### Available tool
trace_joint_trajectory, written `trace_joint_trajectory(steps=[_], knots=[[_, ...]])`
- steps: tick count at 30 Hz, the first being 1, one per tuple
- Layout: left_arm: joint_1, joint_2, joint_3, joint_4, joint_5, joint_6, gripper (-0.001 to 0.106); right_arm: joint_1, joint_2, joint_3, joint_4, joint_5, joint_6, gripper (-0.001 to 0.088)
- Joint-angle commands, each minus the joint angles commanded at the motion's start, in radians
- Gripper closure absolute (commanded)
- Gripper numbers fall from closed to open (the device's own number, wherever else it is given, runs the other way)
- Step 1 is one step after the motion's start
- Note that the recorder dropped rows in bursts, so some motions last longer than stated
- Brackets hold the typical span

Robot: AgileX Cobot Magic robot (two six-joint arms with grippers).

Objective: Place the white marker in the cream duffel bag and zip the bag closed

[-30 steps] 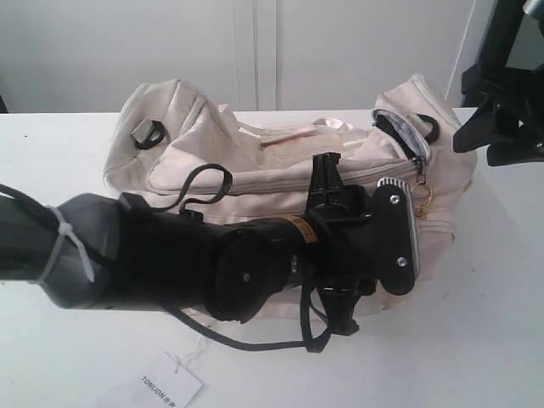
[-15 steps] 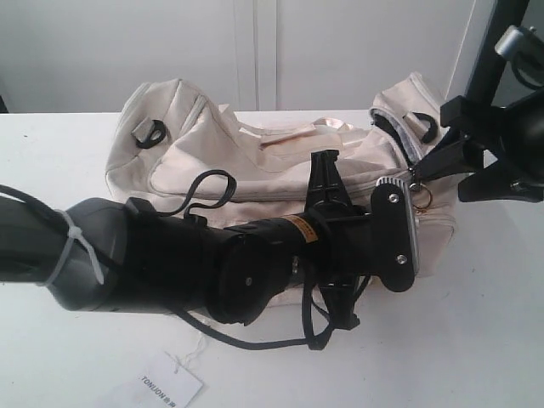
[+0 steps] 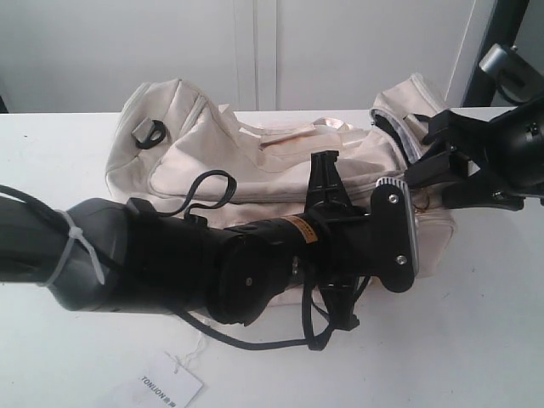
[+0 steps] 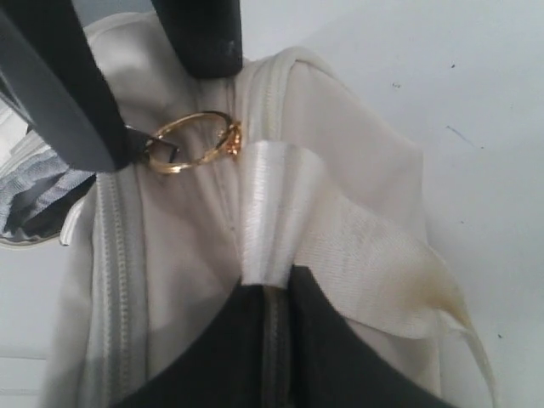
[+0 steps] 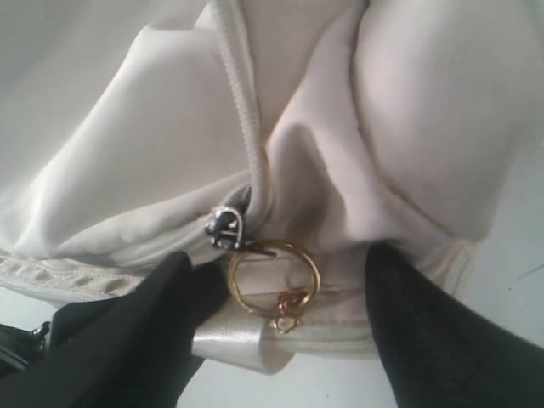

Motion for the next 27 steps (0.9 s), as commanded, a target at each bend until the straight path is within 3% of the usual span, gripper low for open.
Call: trace_joint_trajectory(steps=[11,19,27], knots=[[0.0,0.0,0.0,0.0,0.0,0.0,0.104,0.0,0.036,0.0,0.046,0.051,-0.113,0.0311],[0.0,0.0,0.0,0.0,0.0,0.0,0.104,0.0,0.045,-0.002,0.046,0.091,-0.111,0.0576],[0.0,0.0,0.0,0.0,0.0,0.0,0.104,0.0,0.045,-0.002,0.046,0.141,-0.086,0.0599]])
